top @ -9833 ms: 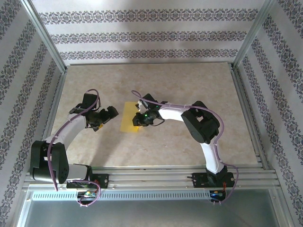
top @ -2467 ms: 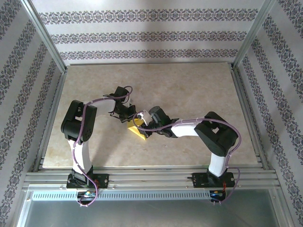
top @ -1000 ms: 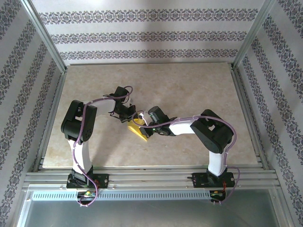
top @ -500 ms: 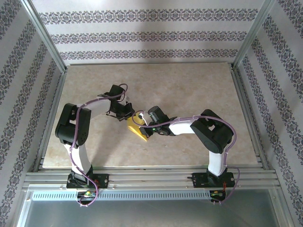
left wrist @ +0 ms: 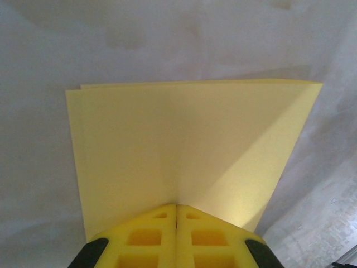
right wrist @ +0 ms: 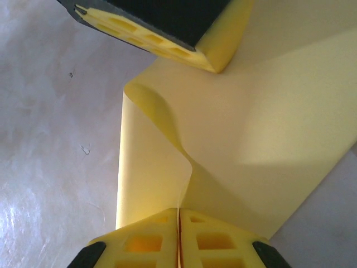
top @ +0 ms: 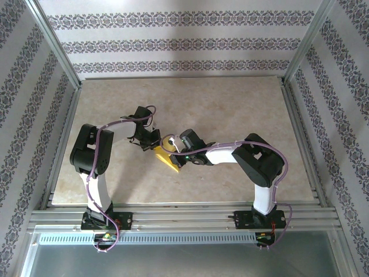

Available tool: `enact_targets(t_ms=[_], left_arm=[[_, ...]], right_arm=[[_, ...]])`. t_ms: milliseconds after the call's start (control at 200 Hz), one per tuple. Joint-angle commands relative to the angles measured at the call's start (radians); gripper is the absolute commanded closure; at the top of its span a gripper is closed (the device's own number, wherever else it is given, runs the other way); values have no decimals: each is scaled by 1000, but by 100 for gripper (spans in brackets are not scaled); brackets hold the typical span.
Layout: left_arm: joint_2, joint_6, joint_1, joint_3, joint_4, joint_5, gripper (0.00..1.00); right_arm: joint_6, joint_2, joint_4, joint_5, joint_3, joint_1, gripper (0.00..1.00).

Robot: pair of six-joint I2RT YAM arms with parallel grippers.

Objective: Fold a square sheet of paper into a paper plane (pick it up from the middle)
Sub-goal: Third fold the triangle at the center of the table.

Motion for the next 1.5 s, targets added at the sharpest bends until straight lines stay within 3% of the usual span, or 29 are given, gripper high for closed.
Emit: enact_targets(t_ms=[0, 1494], left_arm=[[27, 38, 6, 4, -60, -27, 95], [55, 67, -2, 5, -51, 8, 97]], right_arm=[[2, -6, -17, -9, 26, -14, 90], [-36, 46, -114, -59, 88, -17, 88]])
